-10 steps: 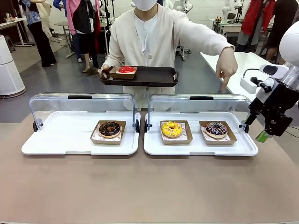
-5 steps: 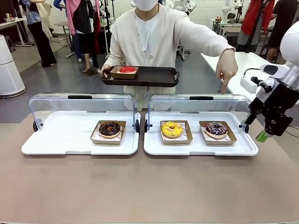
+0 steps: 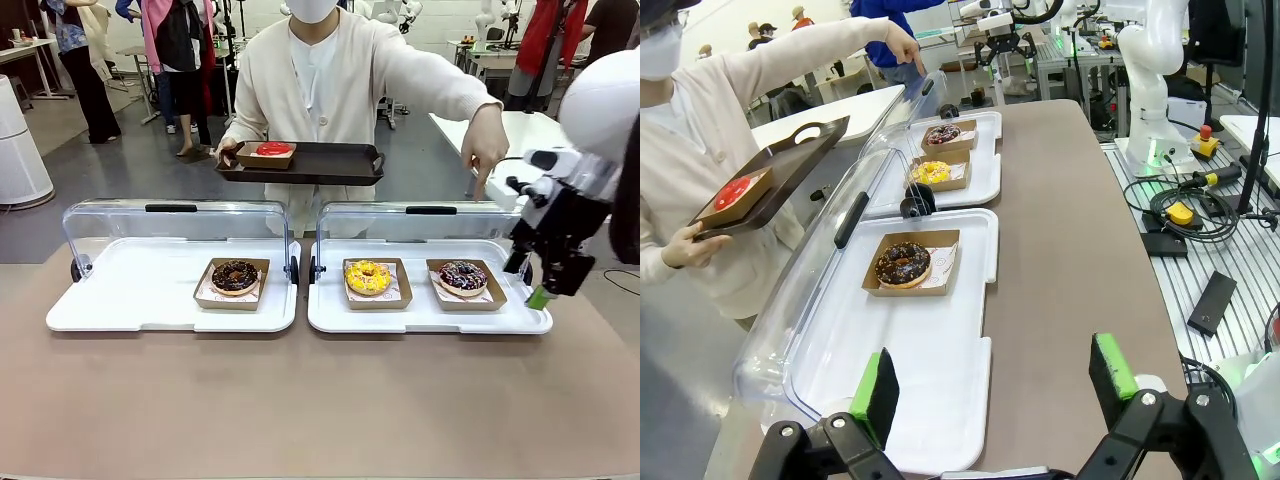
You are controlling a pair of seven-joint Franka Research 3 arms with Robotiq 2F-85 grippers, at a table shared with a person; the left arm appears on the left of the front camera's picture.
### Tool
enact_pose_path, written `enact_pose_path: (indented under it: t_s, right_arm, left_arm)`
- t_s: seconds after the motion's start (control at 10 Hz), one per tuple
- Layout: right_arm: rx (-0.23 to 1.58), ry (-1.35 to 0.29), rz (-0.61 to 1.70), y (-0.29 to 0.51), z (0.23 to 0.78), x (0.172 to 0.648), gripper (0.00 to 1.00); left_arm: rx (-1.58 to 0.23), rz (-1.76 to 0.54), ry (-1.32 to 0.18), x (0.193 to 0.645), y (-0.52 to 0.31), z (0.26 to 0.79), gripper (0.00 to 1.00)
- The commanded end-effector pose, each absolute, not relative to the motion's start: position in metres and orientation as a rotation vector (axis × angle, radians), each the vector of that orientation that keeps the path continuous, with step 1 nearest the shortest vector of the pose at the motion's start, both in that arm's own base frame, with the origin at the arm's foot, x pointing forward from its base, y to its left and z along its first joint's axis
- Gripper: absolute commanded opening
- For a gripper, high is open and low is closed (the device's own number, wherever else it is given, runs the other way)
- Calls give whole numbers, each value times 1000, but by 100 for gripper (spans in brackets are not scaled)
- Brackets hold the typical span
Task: Provide the desired donut to the person.
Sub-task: Pick up and lift the Paper togo box containing the Donut pointed at by the person.
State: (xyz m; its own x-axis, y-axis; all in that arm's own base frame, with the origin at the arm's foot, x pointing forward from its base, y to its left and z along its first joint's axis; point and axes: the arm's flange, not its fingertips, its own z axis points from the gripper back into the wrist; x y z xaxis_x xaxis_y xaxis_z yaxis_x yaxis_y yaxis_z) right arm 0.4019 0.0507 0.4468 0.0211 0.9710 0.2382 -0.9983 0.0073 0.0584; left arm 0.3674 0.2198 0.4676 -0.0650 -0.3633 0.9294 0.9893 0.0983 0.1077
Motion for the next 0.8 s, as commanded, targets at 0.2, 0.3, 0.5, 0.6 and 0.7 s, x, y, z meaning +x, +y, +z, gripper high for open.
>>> enact_pose_path:
  t_s: [0.2, 0.3, 0.5, 0.6, 0.7]
  right_arm:
    - [196, -103, 1526, 68, 427, 437, 100]
    - [221, -109, 1519, 71, 422, 444, 100]
    - [229, -103, 1501, 78, 418, 448, 100]
    - [232, -109, 1540, 67, 419, 441, 100]
    - [232, -109, 1540, 67, 419, 441, 100]
  left_arm:
    - [-812, -1339, -1056, 367, 222, 469, 100]
    - [-812, -1339, -1056, 367, 222, 469, 100]
    - [-812, -1339, -1056, 367, 222, 469, 100]
    - [-812, -1339, -1056, 367, 222, 469, 100]
    - [-812, -1339, -1056, 367, 222, 469, 100]
